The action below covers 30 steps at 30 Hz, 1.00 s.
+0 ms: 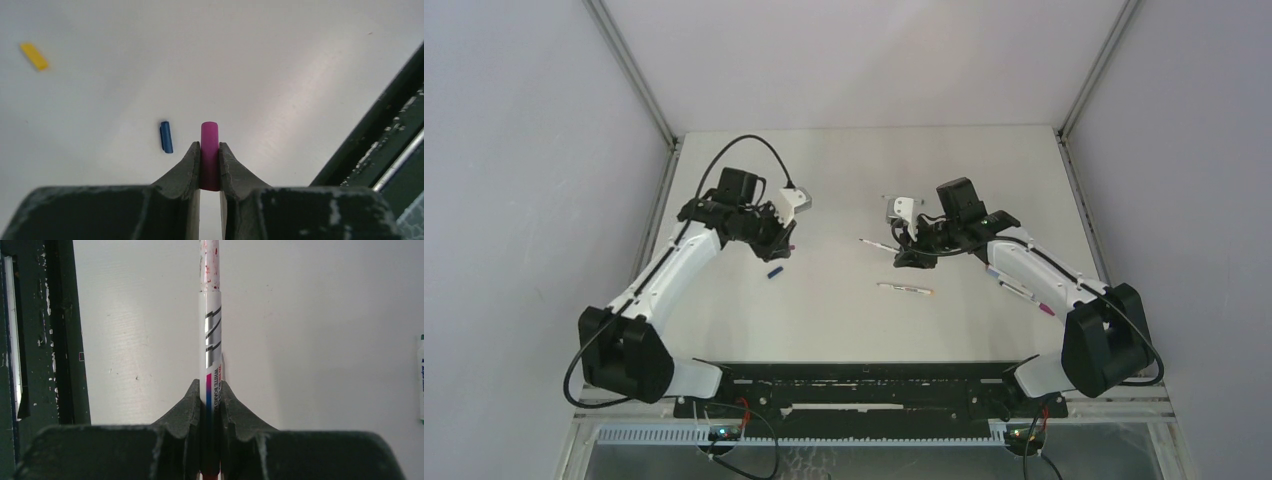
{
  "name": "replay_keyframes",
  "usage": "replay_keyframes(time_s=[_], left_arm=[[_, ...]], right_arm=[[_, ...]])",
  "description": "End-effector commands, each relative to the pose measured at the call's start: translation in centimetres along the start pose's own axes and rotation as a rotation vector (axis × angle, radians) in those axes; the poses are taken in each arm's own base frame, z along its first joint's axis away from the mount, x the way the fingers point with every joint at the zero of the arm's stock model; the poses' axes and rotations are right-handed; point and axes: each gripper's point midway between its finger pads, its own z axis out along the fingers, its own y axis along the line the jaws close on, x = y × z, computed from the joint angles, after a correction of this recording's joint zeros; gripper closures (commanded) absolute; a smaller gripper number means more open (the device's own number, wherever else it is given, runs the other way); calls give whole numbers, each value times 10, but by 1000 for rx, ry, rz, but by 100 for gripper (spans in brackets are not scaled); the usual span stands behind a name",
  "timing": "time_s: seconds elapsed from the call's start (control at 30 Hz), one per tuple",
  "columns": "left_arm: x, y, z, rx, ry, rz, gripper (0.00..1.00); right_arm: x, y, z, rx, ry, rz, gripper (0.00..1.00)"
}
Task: Open the pen caps
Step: Place the pen cap at the center of the board.
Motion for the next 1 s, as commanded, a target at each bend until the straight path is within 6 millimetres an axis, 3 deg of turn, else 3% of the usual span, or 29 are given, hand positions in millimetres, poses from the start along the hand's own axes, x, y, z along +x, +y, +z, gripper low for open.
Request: replay_keyframes(time_s=[0.0, 0.3, 0.63, 0.97], left_arm=[[22, 40, 24, -168, 47, -41, 100], [68, 60, 57, -220, 197, -123, 100], [89, 68, 72, -243, 277, -177, 97], [108, 64, 80, -223, 331, -185, 95]], right_arm=[[-11, -9, -2, 25, -31, -15, 100], [-12, -9, -2, 22, -28, -6, 100], [-12, -9, -2, 19, -30, -2, 100], [-12, -9, -2, 17, -31, 3, 100]])
